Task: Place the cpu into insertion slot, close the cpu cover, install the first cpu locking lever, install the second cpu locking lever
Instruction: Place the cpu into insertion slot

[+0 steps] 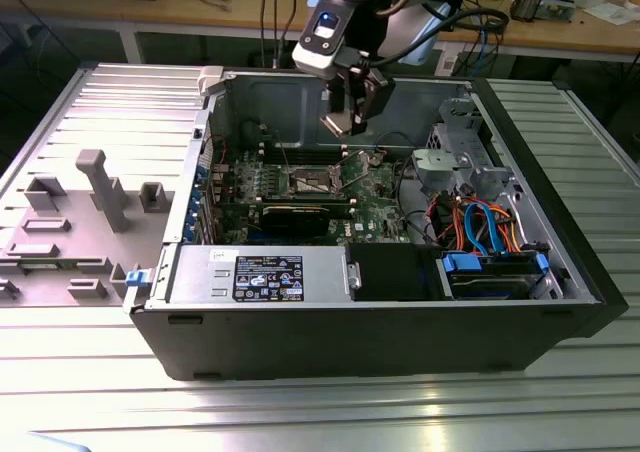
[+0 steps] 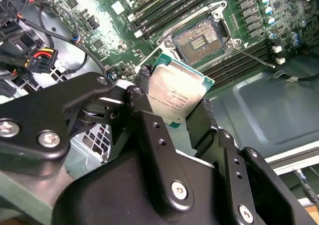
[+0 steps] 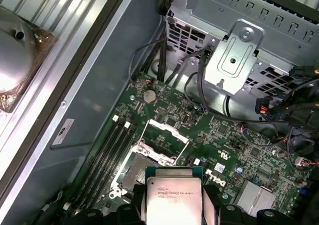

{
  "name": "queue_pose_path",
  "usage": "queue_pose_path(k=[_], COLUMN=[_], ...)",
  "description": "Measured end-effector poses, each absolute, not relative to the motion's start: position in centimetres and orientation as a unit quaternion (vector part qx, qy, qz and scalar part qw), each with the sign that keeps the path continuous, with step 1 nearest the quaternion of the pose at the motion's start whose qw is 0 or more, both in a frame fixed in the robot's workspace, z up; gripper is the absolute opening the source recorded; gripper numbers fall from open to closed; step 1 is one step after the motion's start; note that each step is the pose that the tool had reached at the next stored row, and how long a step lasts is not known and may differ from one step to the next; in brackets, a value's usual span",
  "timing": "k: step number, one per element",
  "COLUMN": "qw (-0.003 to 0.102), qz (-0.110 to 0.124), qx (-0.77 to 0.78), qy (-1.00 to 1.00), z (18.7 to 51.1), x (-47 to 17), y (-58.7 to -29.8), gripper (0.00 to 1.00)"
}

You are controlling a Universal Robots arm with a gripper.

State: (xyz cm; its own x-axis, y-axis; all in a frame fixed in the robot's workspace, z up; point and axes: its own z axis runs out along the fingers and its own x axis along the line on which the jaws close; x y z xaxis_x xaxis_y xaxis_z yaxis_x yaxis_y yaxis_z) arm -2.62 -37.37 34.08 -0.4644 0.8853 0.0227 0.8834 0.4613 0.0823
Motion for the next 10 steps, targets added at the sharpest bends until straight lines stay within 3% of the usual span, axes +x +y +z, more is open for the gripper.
queue_pose_path(k=[10], qw=[0.012], qz=[0.041], qx=[0.523], qy=[0.851], z=[33.96], x=[-2.63], y=[-37.37], gripper=[0.54])
